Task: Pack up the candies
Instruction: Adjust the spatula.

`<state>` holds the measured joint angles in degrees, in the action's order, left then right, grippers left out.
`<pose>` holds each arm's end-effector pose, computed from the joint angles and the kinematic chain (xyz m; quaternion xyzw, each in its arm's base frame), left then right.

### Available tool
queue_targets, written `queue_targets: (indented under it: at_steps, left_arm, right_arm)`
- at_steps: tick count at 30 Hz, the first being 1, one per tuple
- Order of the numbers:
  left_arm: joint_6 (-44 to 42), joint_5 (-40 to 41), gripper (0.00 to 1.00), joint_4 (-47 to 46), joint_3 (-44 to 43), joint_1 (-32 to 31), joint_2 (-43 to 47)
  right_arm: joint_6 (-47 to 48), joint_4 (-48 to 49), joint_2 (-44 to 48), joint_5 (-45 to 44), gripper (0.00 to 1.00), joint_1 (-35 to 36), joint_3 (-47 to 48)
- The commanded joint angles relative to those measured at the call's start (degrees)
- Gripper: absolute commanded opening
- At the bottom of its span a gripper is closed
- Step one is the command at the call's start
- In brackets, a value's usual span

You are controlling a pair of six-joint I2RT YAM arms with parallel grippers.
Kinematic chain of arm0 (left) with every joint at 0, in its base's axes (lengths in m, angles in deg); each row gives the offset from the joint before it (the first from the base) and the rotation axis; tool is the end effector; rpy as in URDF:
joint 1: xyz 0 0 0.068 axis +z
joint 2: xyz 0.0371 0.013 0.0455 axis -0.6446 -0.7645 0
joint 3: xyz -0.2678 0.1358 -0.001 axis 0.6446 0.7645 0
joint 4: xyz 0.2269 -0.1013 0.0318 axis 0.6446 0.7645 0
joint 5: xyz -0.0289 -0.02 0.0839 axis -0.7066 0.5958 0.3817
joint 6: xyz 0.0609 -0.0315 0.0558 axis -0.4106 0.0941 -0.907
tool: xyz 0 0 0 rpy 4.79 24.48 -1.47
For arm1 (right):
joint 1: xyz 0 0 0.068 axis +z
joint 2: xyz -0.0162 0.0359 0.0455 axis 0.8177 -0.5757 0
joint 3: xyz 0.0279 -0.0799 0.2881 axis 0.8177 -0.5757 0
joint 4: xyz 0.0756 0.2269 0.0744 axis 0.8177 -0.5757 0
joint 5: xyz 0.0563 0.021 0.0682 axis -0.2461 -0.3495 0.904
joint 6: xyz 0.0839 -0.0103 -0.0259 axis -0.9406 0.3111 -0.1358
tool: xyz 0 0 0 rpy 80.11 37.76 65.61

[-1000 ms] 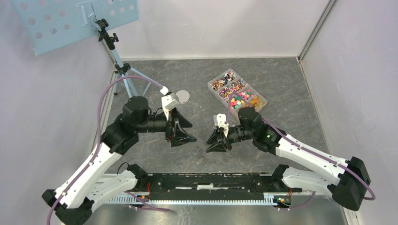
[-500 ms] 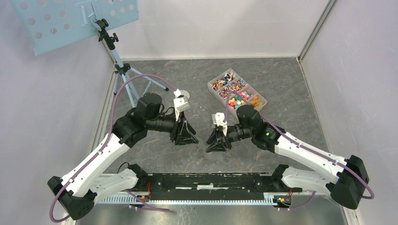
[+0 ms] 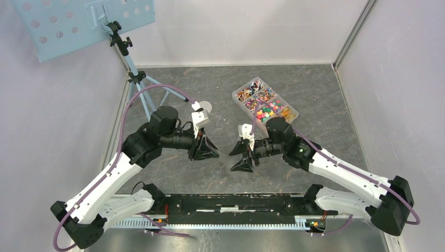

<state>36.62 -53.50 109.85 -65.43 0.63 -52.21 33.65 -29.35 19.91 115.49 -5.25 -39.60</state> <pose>0.1057 -0.1559 0.3653 0.4368 0.6990 -0.4566 0.3348 0.1112 0.2149 0.3079 -0.5432 0.5914 0.4796 0.3539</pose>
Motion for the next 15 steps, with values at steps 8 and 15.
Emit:
queue_targets:
  at_steps: [8, 15]
  left_arm:
    - [7.77, 13.59, 0.02, -12.74, 4.95, 0.12, 8.54]
    - [9.92, 12.42, 0.02, -19.91, 9.20, 0.09, 11.30]
  right_arm:
    - [-3.18, 6.69, 11.44, -9.13, 0.87, -1.34, -2.85]
    - [-6.99, 7.23, 12.87, -12.78, 0.80, -1.55, -3.45]
